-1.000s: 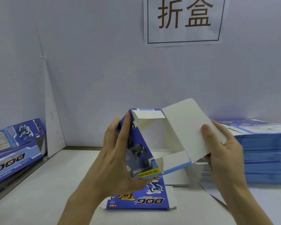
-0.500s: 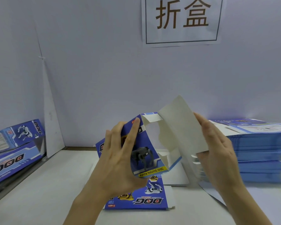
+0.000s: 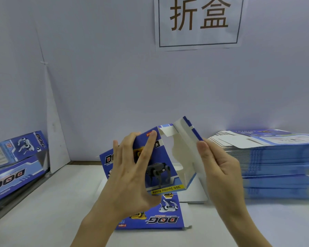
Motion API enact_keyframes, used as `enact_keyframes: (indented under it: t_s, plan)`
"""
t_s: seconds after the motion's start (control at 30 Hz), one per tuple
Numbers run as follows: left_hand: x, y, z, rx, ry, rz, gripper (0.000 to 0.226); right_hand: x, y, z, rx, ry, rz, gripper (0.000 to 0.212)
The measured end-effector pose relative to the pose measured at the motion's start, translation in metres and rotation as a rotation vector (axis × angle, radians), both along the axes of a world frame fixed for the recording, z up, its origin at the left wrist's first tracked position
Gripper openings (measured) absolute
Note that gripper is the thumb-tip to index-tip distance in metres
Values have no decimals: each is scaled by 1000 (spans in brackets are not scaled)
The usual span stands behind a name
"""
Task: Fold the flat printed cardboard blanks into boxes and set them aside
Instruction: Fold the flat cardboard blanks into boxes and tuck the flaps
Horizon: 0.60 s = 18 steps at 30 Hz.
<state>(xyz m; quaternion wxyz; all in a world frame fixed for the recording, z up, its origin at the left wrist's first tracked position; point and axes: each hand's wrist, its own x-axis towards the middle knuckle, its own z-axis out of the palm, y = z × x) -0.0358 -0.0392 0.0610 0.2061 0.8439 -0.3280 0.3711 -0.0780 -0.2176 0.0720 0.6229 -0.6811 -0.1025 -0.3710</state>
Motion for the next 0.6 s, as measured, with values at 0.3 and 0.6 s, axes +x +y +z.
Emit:
enact_keyframes:
  t_s: [0.3,0.6]
  plan:
    - [-4,-14,-3,54,-44,81,140,2,20,-15,-83,13,95,41]
    - [-9,-19,-3,27,-3,112,139,2,18,-13,-146,80,189,38]
